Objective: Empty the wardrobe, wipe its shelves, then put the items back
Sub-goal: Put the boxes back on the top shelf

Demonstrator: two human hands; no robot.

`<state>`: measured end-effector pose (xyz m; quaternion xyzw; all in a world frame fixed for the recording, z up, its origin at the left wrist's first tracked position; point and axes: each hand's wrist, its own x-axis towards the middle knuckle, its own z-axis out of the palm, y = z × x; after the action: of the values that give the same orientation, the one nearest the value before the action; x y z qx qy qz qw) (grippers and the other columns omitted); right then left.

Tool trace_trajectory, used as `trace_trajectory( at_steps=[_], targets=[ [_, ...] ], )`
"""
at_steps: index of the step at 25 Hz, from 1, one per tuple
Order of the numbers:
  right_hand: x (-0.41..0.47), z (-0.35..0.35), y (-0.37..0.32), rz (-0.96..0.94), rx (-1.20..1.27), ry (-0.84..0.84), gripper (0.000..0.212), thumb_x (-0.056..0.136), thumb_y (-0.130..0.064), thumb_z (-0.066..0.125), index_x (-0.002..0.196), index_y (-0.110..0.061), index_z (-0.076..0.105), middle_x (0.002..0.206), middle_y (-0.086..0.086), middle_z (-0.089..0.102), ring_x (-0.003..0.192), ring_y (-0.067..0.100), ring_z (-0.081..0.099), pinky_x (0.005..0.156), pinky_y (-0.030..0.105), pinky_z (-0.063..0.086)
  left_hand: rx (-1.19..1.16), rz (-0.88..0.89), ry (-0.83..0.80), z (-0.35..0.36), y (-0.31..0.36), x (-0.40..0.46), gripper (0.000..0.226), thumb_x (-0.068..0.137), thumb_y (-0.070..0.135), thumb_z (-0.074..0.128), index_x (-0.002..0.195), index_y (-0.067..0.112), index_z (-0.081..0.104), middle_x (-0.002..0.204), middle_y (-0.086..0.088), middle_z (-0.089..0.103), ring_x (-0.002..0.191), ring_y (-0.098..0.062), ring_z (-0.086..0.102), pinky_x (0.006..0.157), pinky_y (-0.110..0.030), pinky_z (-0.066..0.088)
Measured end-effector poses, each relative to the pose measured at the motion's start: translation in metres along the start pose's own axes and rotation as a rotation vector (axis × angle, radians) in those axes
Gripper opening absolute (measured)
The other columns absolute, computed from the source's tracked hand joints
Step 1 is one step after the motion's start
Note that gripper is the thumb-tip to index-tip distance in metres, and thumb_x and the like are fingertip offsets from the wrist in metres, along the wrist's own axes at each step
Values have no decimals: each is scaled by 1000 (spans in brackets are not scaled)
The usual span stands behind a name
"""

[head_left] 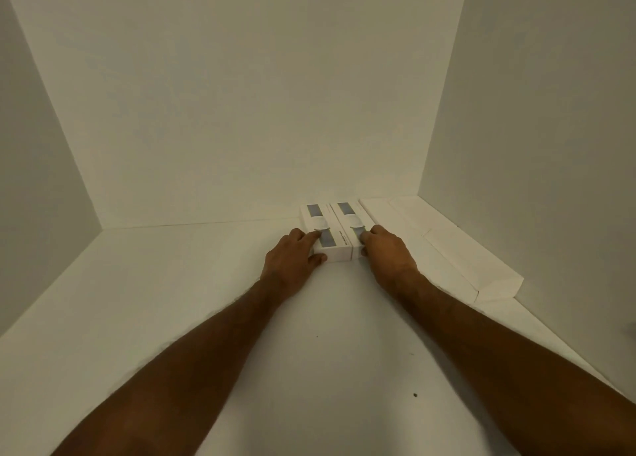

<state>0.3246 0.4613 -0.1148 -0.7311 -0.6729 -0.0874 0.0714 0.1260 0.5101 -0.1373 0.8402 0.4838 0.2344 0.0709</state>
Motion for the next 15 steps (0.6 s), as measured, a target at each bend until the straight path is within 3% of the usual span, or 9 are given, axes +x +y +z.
trace_trajectory(
  at_steps=[3, 6, 8, 12, 15],
  targets=[
    [-6, -13, -10, 54, 50, -38, 36, 95, -4, 56, 131, -6, 52, 129, 16, 52, 111, 33, 59, 91, 36, 47, -10, -31, -20, -3, 1, -3, 62, 99, 50, 52, 153, 27, 33, 138, -6, 54, 127, -26, 47, 100, -40, 44],
    [-44, -34, -25, 62, 164, 39, 51, 95, -10, 61, 142, -10, 42, 137, 14, 48, 115, 33, 59, 94, 37, 48, -129, -100, -86, -12, 0, -7, 91, 92, 58, 59, 161, 23, 10, 141, -12, 55, 127, -33, 47, 103, -42, 41],
    [-93, -45, -40, 5, 253, 78, 45, 97, -24, 63, 140, -15, 49, 134, 6, 54, 115, 25, 58, 96, 33, 46, -282, -145, -95, -22, 2, -12, 109, 85, 62, 66, 161, 20, 0, 151, -13, 47, 136, -36, 43, 110, -43, 36],
    [-193, -51, -63, -85, 368, 48, 26, 97, -39, 61, 117, -23, 66, 108, -7, 66, 83, 3, 57, 74, 10, 41, -551, -164, -161, -46, 13, -42, 106, 86, 44, 76, 160, 16, 5, 162, -6, 30, 145, -27, 36, 112, -36, 33],
    [-222, -52, -72, -110, 446, 60, 17, 96, -40, 62, 99, -25, 69, 92, -11, 65, 70, 2, 55, 65, 6, 38, -462, -179, -243, -62, 23, -81, 95, 85, 45, 76, 158, 20, 20, 160, -6, 35, 143, -25, 39, 112, -37, 35]
  ],
)
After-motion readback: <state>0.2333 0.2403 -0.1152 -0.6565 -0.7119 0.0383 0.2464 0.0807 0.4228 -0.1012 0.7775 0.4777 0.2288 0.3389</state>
